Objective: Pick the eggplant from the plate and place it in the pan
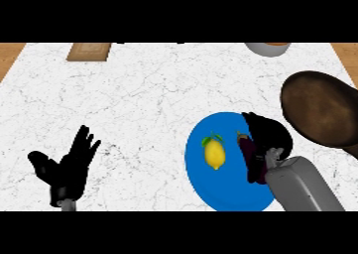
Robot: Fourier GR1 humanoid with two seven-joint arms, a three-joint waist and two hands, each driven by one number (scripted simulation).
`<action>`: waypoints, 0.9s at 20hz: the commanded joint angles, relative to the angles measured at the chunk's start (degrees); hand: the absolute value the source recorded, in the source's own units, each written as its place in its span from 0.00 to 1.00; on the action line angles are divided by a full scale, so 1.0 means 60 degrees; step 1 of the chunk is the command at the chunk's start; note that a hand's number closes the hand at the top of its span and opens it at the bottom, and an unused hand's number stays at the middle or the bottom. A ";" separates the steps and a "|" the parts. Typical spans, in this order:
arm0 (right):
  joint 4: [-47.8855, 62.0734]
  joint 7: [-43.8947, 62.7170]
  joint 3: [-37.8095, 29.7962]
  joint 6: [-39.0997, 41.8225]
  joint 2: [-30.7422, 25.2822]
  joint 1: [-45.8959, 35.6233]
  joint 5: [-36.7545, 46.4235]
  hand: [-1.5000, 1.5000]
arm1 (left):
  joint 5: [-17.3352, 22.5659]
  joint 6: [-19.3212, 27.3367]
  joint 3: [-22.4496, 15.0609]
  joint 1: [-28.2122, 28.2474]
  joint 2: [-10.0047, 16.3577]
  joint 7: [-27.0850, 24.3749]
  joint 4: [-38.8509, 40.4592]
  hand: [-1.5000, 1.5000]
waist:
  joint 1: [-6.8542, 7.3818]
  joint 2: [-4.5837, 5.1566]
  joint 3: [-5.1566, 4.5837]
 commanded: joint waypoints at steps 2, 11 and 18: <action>-0.0005 -0.0509 -0.0172 -0.0348 -0.0005 0.0385 0.0671 0.00 | -0.0011 -0.0219 0.0105 -0.0035 -0.0023 0.0254 0.0127 0.50 | -0.0009 0.0025 -0.0031; 0.1071 -0.2556 0.0138 -0.1057 -0.0169 0.0449 0.1138 1.00 | -0.0128 0.0010 0.0119 0.0121 -0.0219 0.0388 -0.0290 0.50 | 0.0019 0.0027 -0.0027; 0.1979 -0.3551 -0.0296 -0.1739 -0.0099 0.0106 0.1906 1.00 | -0.0305 -0.0305 0.0218 0.0133 -0.0156 0.0173 -0.0151 0.50 | 0.0019 0.0029 -0.0030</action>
